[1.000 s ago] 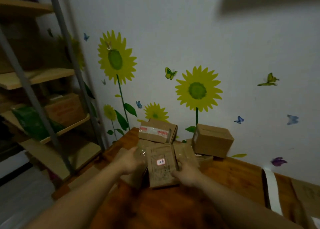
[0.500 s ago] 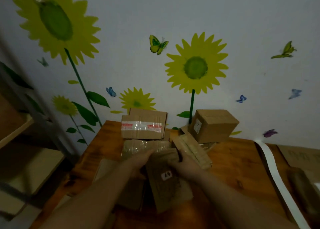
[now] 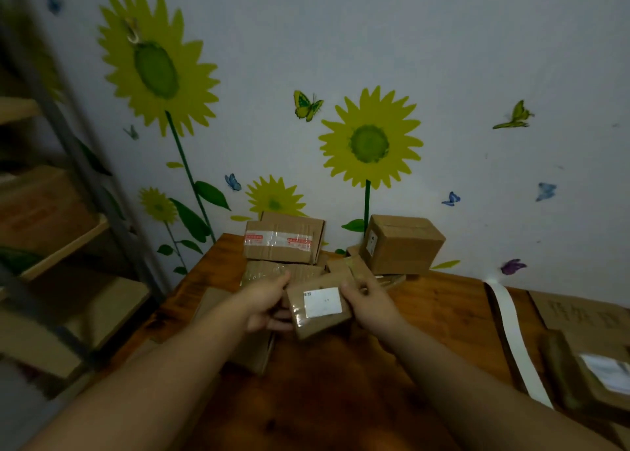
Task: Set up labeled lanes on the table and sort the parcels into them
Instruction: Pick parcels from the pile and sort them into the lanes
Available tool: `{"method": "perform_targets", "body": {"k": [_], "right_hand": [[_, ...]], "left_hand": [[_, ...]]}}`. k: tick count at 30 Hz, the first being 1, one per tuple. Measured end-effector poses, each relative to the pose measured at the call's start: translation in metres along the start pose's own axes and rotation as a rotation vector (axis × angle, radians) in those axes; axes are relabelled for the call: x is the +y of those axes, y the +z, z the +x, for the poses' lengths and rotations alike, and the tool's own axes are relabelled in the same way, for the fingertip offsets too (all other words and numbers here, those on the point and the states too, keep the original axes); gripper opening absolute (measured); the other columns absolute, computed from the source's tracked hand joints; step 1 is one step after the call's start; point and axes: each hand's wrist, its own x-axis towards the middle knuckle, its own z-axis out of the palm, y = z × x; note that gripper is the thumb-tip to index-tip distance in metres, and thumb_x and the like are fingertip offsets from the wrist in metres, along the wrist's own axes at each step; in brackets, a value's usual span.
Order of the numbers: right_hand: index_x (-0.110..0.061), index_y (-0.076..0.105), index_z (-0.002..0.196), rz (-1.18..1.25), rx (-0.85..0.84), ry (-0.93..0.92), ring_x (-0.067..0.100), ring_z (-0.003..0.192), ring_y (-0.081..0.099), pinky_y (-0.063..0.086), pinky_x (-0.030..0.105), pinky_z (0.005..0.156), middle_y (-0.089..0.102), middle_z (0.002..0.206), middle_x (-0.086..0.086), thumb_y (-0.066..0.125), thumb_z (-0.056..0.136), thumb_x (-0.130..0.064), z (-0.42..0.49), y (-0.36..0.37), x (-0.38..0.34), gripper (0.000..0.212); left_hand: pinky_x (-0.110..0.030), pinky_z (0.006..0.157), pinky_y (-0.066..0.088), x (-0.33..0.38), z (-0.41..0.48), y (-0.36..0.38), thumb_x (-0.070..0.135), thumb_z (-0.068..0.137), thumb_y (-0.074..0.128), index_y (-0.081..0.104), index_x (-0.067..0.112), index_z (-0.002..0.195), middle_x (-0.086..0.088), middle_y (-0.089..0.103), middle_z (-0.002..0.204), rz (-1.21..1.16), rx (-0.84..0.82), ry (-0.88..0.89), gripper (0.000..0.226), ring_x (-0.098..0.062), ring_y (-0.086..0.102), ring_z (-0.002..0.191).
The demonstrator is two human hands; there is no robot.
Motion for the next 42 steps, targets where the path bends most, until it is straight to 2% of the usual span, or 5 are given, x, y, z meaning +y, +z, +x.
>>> {"method": "perform_targets", "body": {"k": [13,20,27,36,42], "right_hand": [[-0.019,0.056,0.090,0.200,-0.035,-0.188,0.013,0.083,0.060,0.044,0.024,0.062,0.062,0.093,0.000,0.068,0.084,-0.020,-0.114,-0.067,0.025,0.013],[-0.021,0.041,0.136,0.367,-0.074,-0.317,0.013,0.110,0.058,0.055,0.035,0.088,0.057,0.116,-0.009,0.073,0.076,0.005,-0.175,-0.095,0.033,0.072],[-0.038,0.032,0.139,0.230,0.020,-0.444,0.004,0.111,0.054,0.051,0.030,0.093,0.052,0.114,-0.022,0.071,0.080,-0.003,-0.241,-0.093,0.042,0.078],[-0.067,0.017,0.120,0.137,0.223,-0.326,-0.004,0.118,0.045,0.042,0.025,0.097,0.042,0.120,-0.037,0.078,0.072,-0.037,-0.314,-0.112,0.154,0.083],[-0.043,-0.001,0.149,-0.159,0.349,-0.253,0.016,0.140,0.019,0.026,0.037,0.112,0.015,0.154,-0.008,0.077,0.070,-0.051,-0.349,-0.180,0.204,0.112]], "left_hand": [[-0.032,0.057,0.053,-0.060,-0.125,0.069,0.001,0.086,0.059,0.044,0.026,0.118,-0.007,0.070,0.102,-0.176,0.053,0.164,0.043,-0.024,0.067,0.092],[-0.042,0.070,0.057,-0.063,-0.154,0.085,-0.010,0.077,0.065,0.040,0.044,0.116,-0.004,0.067,0.102,-0.106,0.005,0.436,0.070,-0.029,0.070,0.089],[-0.027,0.062,0.055,-0.078,-0.201,0.096,0.002,0.080,0.069,0.042,0.041,0.123,0.012,0.054,0.104,-0.077,-0.030,0.567,0.064,-0.005,0.060,0.090],[-0.033,0.061,0.055,-0.151,-0.219,0.183,0.030,0.083,0.067,0.032,0.037,0.139,0.001,0.060,0.117,0.219,-0.272,0.242,0.066,-0.021,0.063,0.095],[-0.028,0.065,0.047,-0.146,-0.229,0.269,0.036,0.083,0.065,0.028,0.040,0.141,0.005,0.060,0.118,0.397,-0.374,0.363,0.069,-0.015,0.060,0.095]]}}
